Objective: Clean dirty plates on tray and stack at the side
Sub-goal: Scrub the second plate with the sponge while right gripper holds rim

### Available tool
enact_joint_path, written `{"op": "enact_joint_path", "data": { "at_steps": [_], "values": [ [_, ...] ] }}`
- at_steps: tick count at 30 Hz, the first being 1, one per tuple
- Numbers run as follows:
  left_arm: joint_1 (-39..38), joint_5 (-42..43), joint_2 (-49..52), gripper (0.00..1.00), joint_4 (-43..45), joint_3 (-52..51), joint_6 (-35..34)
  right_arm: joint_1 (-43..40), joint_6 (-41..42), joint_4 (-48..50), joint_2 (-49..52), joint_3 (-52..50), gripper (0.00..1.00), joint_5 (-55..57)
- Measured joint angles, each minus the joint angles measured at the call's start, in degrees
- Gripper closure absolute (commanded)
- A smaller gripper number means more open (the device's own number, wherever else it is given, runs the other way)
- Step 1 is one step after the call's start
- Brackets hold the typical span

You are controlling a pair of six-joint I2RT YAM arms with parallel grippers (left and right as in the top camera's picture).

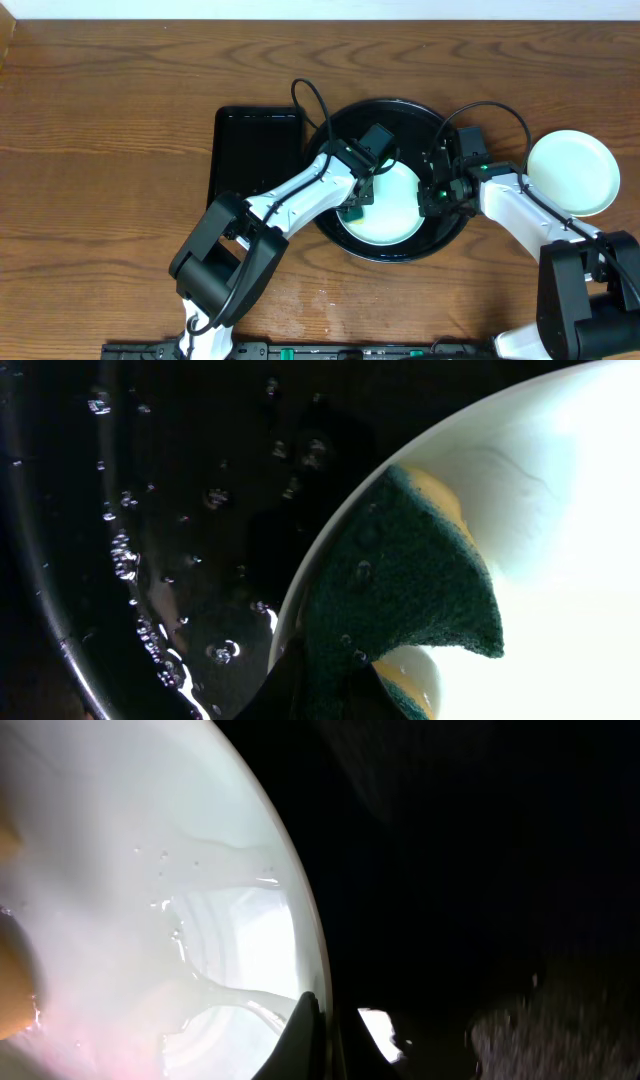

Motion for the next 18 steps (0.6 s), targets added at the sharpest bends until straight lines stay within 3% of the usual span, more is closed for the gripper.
{"op": "enact_joint_path", "data": {
  "at_steps": [4,18],
  "values": [
    [0.07,0.79,0.15,0.92,2.12,0.00,0.17,0.00,0.00,0.26,0.00,0.02,0.99,-0.44],
    [1.25,26.32,3.41,0.88,17.81,-0.22,0.61,-0.09,0.00,0.35,-0.02,0.15,0.99,4.79]
  ]
}}
